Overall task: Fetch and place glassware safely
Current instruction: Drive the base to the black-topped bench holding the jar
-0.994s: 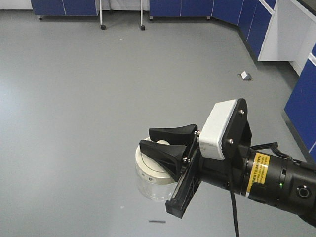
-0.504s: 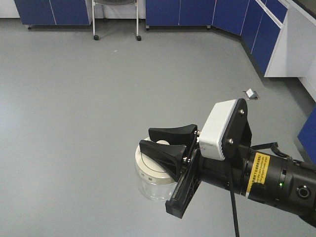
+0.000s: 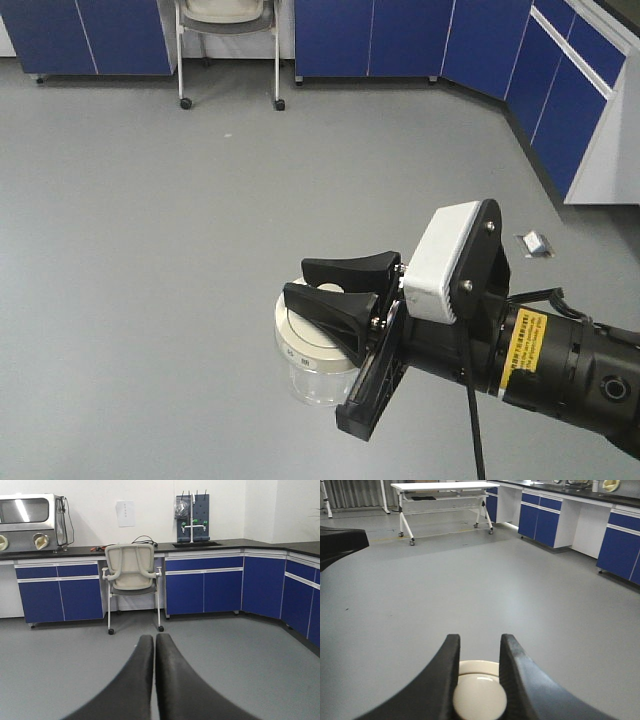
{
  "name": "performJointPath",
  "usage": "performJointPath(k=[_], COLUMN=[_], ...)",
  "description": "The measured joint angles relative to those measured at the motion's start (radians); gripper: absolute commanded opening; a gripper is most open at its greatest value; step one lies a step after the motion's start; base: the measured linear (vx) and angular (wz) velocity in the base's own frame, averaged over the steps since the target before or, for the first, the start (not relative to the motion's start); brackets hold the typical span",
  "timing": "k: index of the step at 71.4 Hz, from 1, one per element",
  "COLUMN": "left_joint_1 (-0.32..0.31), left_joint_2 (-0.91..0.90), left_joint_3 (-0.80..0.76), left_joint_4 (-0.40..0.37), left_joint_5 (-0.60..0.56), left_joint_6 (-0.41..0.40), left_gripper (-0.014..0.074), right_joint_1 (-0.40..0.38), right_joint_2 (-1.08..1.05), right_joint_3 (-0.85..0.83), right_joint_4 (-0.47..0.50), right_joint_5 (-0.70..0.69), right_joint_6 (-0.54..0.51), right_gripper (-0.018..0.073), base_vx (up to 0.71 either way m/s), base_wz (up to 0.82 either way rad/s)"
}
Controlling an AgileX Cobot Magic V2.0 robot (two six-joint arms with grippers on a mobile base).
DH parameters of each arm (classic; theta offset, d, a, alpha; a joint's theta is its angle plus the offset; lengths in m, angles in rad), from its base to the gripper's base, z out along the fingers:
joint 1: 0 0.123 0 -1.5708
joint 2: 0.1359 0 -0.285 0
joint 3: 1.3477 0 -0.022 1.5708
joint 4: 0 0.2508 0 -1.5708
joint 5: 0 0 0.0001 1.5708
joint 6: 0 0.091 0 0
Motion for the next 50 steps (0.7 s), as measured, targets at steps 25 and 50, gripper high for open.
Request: performJointPath(k=[25, 50], left_joint_1=[0.000, 0.000], left_joint_2=[0.000, 0.000], left_joint_3=[0.000, 0.000], left_joint_4=[0.000, 0.000], left_joint_5=[0.000, 0.000], left_joint_6=[0.000, 0.000], left_gripper=[-0.0007, -0.0007], right_joint_1=[0.000, 0.000], right_joint_2=[0.000, 0.000], right_joint_3=[0.000, 0.000], right_joint_4=[0.000, 0.000], right_joint_5=[0.000, 0.000], right_joint_6=[0.000, 0.000], right_gripper=[-0.0001, -0.0001], base_vx=[0.56, 0.55], base_wz=[0.00, 0.04])
